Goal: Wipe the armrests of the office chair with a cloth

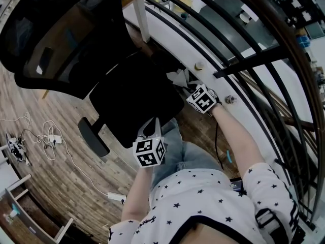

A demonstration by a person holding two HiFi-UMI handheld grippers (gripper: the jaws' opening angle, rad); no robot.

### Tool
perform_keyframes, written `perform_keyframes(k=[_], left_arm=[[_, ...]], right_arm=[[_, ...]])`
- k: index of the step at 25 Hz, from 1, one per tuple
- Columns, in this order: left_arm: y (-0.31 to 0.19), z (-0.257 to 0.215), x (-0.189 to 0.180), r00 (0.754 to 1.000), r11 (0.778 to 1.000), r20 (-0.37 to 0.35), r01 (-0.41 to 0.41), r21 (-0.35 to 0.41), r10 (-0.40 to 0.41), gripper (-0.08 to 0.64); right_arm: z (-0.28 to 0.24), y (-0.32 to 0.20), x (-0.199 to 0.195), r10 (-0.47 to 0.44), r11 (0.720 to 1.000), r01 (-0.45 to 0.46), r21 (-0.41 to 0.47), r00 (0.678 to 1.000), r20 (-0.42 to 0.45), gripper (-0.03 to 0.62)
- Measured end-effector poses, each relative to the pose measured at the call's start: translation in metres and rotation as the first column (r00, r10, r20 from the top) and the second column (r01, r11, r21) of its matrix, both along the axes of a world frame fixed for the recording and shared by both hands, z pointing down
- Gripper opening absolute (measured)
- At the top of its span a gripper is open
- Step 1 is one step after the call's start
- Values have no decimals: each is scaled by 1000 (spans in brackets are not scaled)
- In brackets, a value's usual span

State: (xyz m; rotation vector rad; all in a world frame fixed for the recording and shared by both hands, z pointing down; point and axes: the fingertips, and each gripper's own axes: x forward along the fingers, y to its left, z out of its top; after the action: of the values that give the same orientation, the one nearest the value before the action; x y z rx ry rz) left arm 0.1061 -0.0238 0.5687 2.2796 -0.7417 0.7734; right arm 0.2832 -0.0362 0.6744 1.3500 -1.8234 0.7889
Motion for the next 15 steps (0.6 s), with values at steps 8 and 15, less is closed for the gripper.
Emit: perform_keyframes(k=[8, 15], left_arm=[[6, 0, -7, 1000, 1000, -2, 9, 2, -9, 6], [6, -5, -12, 1000, 1000, -9, 14, 13, -14, 6]], right_arm=[[3, 15, -2, 3, 1000, -3, -16, 1000, -19, 31], [7, 24, -5, -20, 999, 18, -52, 999, -34, 31]])
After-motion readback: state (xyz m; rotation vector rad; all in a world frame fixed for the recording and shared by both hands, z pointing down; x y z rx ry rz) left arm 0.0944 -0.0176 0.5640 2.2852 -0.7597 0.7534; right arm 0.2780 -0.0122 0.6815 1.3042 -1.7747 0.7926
